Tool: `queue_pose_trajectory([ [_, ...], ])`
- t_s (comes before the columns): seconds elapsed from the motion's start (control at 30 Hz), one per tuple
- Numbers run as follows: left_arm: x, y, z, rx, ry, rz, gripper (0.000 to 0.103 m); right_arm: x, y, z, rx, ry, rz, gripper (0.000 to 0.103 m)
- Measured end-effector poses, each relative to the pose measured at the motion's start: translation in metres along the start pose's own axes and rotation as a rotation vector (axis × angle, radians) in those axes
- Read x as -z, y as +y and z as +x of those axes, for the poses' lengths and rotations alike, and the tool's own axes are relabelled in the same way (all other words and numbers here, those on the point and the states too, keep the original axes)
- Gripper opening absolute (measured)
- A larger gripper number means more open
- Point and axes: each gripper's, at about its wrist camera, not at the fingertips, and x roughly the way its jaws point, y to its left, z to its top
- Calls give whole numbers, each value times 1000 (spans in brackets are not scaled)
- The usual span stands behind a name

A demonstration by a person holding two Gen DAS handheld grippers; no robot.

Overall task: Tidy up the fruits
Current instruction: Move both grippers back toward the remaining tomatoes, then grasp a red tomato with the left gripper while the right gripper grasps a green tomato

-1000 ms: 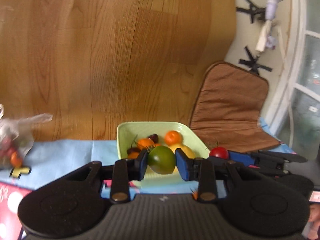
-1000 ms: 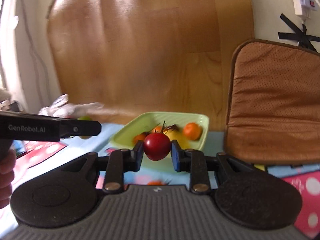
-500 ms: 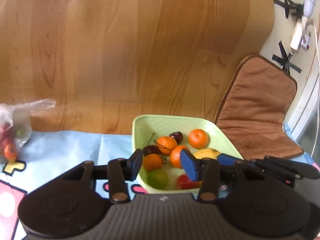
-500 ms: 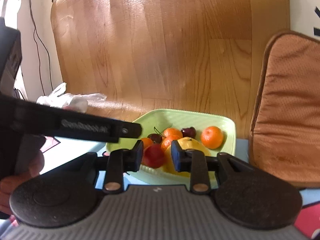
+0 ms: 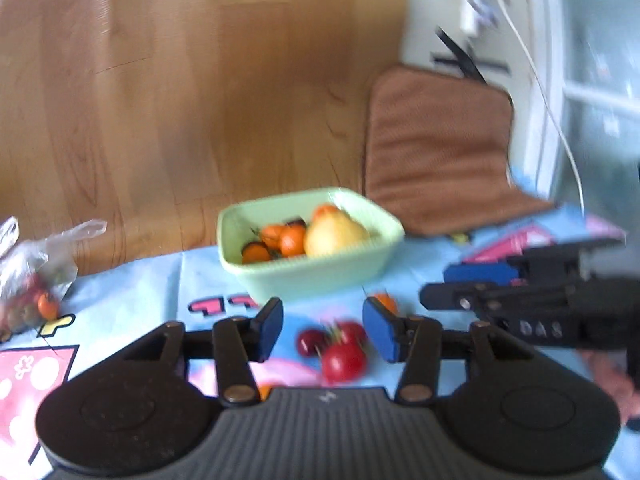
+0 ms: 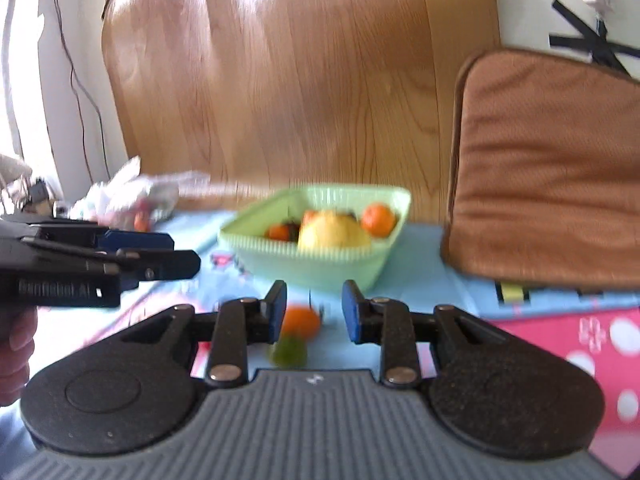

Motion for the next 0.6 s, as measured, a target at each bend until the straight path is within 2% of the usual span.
queue_pose_trajectory([
  [0.17, 12, -13, 10, -28, 62, 23, 45, 12, 5, 8, -11, 56, 8, 33],
  [0.47, 14, -8, 20, -1, 88, -10, 29, 15, -1, 19, -46, 83, 49, 33],
  [0.6, 18, -9, 21, 5, 92, -12, 31, 14, -7, 24, -100, 111, 93, 33],
])
